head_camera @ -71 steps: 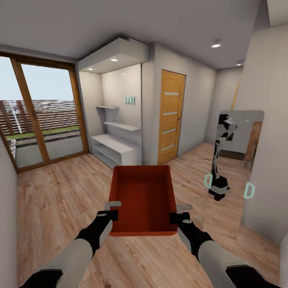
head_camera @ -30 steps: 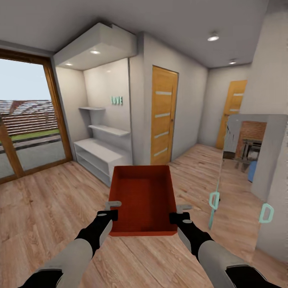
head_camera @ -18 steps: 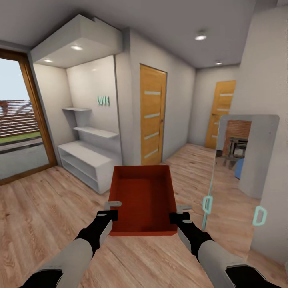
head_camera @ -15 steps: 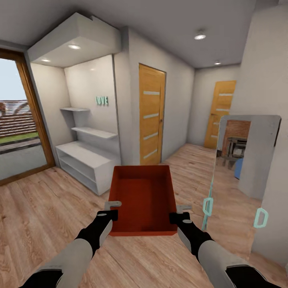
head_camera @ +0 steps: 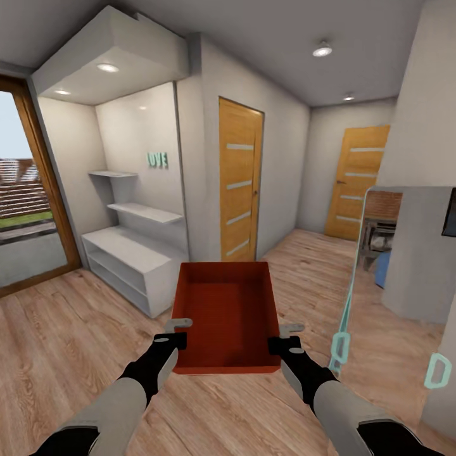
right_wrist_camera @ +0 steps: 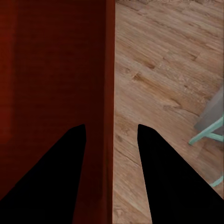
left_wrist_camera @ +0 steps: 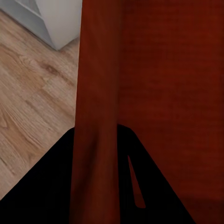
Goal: Move the two storage containers from the living room to the garage. In the garage, place one container on the floor and stack the other container on top of it (either order is fine).
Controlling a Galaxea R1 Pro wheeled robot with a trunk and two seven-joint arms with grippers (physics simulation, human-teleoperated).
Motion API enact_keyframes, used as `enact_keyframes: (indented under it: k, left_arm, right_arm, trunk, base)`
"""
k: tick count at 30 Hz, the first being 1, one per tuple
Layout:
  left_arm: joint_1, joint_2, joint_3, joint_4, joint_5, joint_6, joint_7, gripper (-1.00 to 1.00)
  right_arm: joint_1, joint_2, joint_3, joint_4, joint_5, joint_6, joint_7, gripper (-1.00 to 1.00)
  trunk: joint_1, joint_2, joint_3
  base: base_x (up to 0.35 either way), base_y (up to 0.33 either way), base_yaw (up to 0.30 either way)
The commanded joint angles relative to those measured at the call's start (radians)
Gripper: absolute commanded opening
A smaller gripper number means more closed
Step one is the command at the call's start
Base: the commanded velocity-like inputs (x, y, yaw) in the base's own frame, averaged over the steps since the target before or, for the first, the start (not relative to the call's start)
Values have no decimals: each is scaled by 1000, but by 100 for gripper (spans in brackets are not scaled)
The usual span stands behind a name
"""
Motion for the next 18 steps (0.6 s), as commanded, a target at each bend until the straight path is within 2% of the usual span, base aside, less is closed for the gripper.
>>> enact_keyframes:
  k: [1,12,18]
  left_arm:
    - [0,-2,6,-4,-4,-54,-2,-100]
    - [0,-2,6,-5,-4,-54,-2,-100]
    - [0,-2,6,-5,-4,-54,-2,-100]
  right_arm:
    - [0,7,-4,2,-12,2,3,-100]
    - [0,6,-4,1,-12,2,3,-100]
    - [1,7,-4,1,-12,2,3,-100]
  trunk:
    - [1,-1,0]
    - [1,-1,0]
    - [1,-1,3]
  base:
    - [322,0,0]
    - [322,0,0]
    - [322,0,-171]
